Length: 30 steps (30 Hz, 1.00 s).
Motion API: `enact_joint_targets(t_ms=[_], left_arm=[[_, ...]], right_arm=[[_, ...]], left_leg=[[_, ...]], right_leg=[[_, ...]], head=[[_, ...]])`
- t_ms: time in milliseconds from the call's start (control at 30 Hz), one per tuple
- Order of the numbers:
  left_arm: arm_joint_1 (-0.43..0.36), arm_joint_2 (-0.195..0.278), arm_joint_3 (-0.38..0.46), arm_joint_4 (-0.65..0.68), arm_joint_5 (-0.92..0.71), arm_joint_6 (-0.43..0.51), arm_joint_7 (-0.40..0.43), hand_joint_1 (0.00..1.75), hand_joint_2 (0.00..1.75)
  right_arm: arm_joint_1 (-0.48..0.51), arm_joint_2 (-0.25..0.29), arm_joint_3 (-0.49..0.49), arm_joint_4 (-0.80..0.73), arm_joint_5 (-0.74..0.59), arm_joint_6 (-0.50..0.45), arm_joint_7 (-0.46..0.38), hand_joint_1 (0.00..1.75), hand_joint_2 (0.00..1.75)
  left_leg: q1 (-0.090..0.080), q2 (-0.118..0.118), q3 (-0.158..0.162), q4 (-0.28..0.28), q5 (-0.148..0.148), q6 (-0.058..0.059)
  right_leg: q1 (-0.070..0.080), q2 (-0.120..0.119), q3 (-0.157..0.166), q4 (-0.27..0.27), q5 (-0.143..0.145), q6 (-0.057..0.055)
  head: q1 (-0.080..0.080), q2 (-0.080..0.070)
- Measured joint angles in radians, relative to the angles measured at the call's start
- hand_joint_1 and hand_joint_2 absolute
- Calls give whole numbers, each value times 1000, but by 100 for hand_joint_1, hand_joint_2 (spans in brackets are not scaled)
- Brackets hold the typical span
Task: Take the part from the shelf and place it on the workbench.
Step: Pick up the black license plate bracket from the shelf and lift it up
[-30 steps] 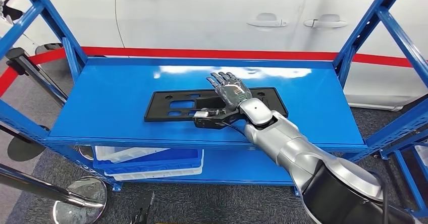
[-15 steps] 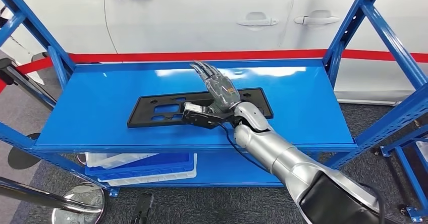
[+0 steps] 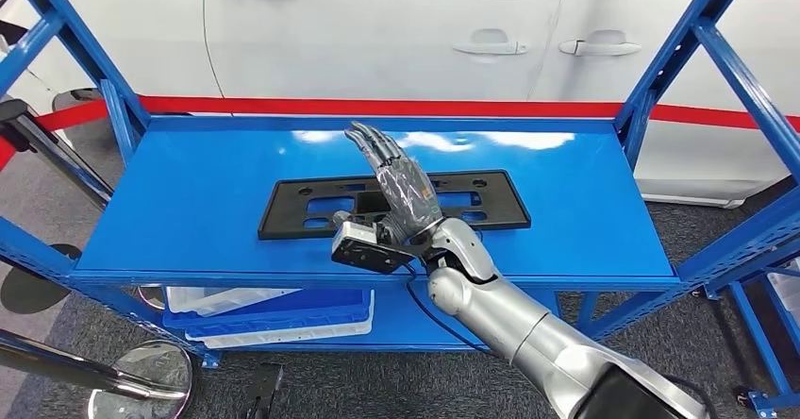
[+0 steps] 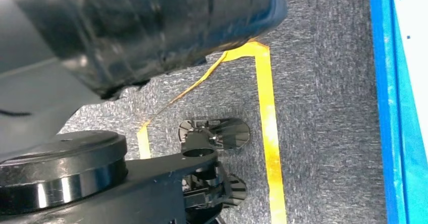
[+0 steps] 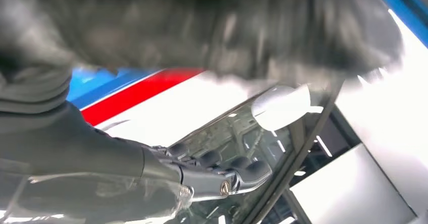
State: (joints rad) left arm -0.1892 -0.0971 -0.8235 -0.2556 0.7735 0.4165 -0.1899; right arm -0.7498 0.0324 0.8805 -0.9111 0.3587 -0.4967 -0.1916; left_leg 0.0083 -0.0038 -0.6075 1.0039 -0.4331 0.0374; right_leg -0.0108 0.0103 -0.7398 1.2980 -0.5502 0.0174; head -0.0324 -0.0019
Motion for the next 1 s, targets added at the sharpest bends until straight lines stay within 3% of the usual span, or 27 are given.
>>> enact_joint_targets(t_ms=[100,167,267,333,433,500,533,600,667,733,833,900,967,1000], left_arm=[[2,1,0,0,0,0,0,0,0],[1,2,0,0,-1,2,1,0,0],[1,2,-1,0,0,18,5,0,0],[1,2,-1,0,0,26,8,0,0],[2,2,-2,0,3,30,10,0,0],[5,2,-3,0,4,31,12,0,0],[7,2,-3,0,4,31,13,0,0],[7,3,-3,0,4,32,15,0,0],[5,3,-4,0,4,33,15,0,0],[4,3,-6,0,3,33,17,0,0],[6,4,-8,0,-1,33,22,0,0],[4,4,-9,0,-6,32,27,0,0],[3,4,-13,0,-11,29,34,0,0],[3,4,-15,0,-14,26,37,0,0]], right_arm=[[8,-8,0,-36,17,-1,8,0,175],[19,-11,0,-64,38,-2,14,0,175],[48,-16,0,-102,87,-4,34,0,175],[64,-18,1,-127,129,-6,52,0,175],[91,-18,3,-161,198,-9,82,0,175],[116,-19,7,-175,244,-9,105,0,175],[127,-19,10,-182,263,-9,115,0,175],[138,-20,18,-196,294,-9,129,0,175],[143,-21,21,-207,310,-9,137,0,175],[146,-22,24,-212,322,-9,142,0,175],[147,-24,34,-214,356,-5,156,0,175],[145,-25,42,-212,380,5,164,0,175],[144,-25,53,-204,399,15,170,0,175],[143,-26,60,-196,408,19,174,0,175]], left_leg=[[0,-1,-1,11,-8,-7],[-3,-1,-5,22,-15,-16],[-5,-2,-7,24,-16,-29],[-3,-1,-17,50,-37,-39],[0,0,-92,216,-121,-52],[1,0,-130,295,-139,-54],[1,0,-124,280,-121,-51],[0,0,-65,153,-57,-41],[-7,-1,-10,41,-21,-30],[-13,-2,2,18,-20,-24],[-8,-1,7,3,-11,-10],[-4,0,11,-5,-5,-1],[-5,0,9,-5,-5,3],[-5,0,9,-4,-5,3]], right_leg=[[-2,-1,72,-154,82,-3],[0,-1,113,-237,104,-9],[4,0,119,-250,103,-24],[0,-1,122,-255,106,-35],[-1,-3,124,-257,107,-43],[1,-4,124,-257,107,-44],[2,-3,125,-256,106,-45],[3,-1,126,-256,106,-45],[5,0,125,-257,106,-40],[5,-1,125,-260,108,-30],[4,-2,122,-250,96,-13],[3,-4,88,-171,46,-6],[1,-4,31,-46,-12,-2],[1,-4,12,-5,-22,0]], head=[[0,0],[-1,0],[-1,0],[-4,0],[-11,0],[-11,0],[-11,0],[-11,0],[-11,0],[-11,0],[-10,0],[-8,0],[-5,0],[-5,0]])
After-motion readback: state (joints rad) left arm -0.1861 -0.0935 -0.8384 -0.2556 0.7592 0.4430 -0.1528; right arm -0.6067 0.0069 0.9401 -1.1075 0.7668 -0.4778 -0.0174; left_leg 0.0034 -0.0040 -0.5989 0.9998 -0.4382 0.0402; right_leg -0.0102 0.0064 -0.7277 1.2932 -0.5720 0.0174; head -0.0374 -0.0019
